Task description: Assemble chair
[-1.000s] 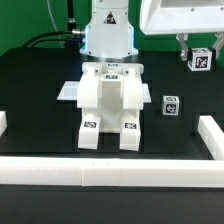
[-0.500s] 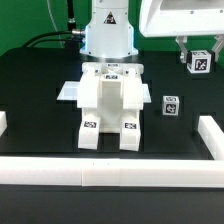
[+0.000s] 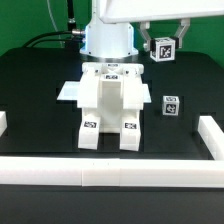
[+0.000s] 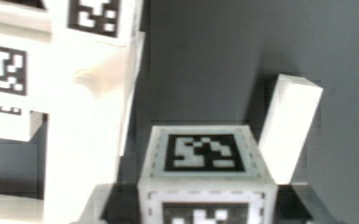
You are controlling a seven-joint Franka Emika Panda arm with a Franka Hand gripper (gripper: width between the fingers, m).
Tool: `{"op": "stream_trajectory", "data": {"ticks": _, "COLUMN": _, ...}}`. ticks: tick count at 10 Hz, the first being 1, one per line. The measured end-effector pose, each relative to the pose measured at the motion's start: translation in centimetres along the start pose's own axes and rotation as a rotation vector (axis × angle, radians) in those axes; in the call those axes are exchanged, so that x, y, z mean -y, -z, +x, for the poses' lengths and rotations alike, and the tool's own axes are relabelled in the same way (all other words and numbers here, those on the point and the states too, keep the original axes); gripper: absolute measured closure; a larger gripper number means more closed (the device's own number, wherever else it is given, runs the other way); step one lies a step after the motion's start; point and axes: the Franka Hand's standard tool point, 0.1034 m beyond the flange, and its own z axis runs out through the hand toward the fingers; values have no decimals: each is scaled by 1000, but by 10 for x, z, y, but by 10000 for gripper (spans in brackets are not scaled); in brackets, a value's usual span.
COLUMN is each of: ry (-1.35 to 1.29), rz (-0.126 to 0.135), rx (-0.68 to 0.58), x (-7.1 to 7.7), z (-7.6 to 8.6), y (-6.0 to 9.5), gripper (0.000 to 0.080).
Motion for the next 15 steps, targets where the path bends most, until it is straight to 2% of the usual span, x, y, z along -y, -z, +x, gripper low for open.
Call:
{"op": "stream_trajectory", "data": {"ticks": 3, "ry": 27, "rz": -6, "rx": 2, "x": -3, "z": -1, "y": -1, "gripper": 515}}
{"op": "stream_trajectory", "data": {"ticks": 5, "ry": 108, "rz": -30, "rx": 8, "x": -16, "z": -2, "y": 0, "gripper": 515}}
{"op": "stream_trajectory", "data": {"ticks": 8, "ry": 130, "rz": -27, "rx": 17, "x": -38, "z": -6, "y": -5, "gripper": 515}}
{"op": "stream_trajectory", "data": {"ticks": 10, "ry": 136, "rz": -27, "rx": 16, "x": -34, "z": -6, "y": -5, "gripper": 515}}
{"op": "stream_trajectory", "data": {"ticks": 15, "ry": 165, "rz": -27, "rx": 28, "x": -40, "z": -12, "y": -9, "gripper": 515}}
